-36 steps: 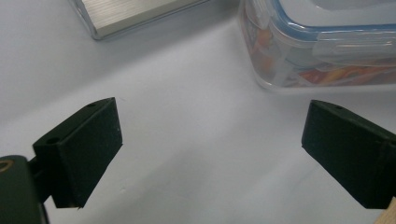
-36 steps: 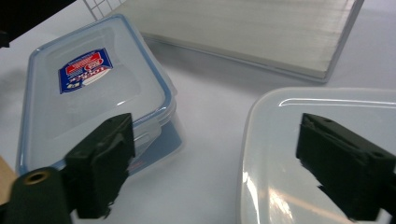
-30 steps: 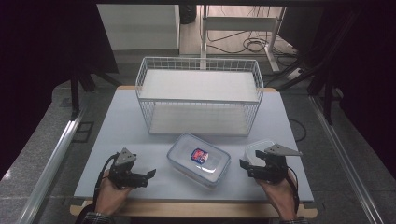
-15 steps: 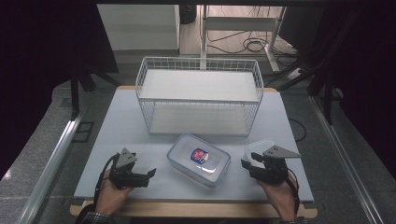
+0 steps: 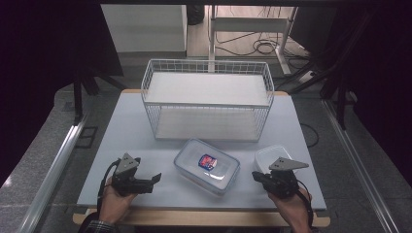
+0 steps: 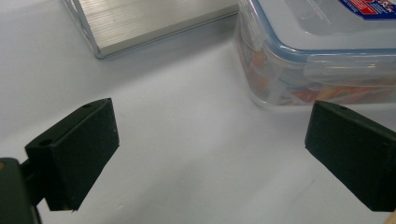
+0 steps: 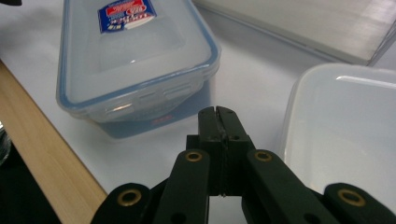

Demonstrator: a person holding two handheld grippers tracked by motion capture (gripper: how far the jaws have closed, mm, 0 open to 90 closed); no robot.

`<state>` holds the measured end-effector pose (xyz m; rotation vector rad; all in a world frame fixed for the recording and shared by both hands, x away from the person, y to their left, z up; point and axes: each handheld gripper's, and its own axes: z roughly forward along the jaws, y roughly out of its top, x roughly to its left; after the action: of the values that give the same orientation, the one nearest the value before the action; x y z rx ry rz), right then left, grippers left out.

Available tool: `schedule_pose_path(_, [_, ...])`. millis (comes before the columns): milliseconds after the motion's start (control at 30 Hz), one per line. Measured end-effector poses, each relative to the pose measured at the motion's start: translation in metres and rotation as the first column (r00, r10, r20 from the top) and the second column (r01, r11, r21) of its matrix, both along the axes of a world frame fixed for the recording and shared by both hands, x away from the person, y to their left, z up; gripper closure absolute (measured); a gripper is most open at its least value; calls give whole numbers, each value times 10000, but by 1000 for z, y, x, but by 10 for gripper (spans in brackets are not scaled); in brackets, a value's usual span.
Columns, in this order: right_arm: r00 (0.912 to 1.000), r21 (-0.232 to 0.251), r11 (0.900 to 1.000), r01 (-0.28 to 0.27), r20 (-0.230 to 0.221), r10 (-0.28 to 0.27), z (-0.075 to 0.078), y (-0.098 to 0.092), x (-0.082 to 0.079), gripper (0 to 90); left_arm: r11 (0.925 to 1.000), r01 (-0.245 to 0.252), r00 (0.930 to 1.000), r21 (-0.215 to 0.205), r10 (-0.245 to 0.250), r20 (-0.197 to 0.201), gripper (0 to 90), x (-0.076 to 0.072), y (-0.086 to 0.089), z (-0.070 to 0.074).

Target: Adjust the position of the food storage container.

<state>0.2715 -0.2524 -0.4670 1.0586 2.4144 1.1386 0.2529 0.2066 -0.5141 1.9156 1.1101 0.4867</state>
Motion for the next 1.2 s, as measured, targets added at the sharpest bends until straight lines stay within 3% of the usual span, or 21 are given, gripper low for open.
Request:
schedule_pose_path(200, [9978,-386,9972,639,-146,-645,-7,-10,8,891,9999,53,10000,146,-53,-21,29,0,-2,-1])
schedule_pose_path(267, [9973,-211,9974,687,-249,-692,-8,-14,11,891,9997,119,9999,196,-120,57,34,0,-4,0])
schedule_pose_path(400, [9964,-312,9960,841,-89,-844,-8,-15,15,891,9993,153,9997,339,-159,173,36,-2,-6,0])
schedule_pose_path(667, [9926,65,9927,1202,-170,-1200,-9,-20,35,891,9990,223,9997,387,-227,82,37,0,-8,-2])
schedule_pose_path(833, [9910,-74,9910,1336,-119,-1337,-9,-23,44,891,9989,240,9996,404,-245,103,38,0,-9,-1])
schedule_pose_path(1200, [9769,-341,9763,2136,72,-2135,-8,-31,73,891,9980,315,9994,540,-308,-141,39,2,-10,-3])
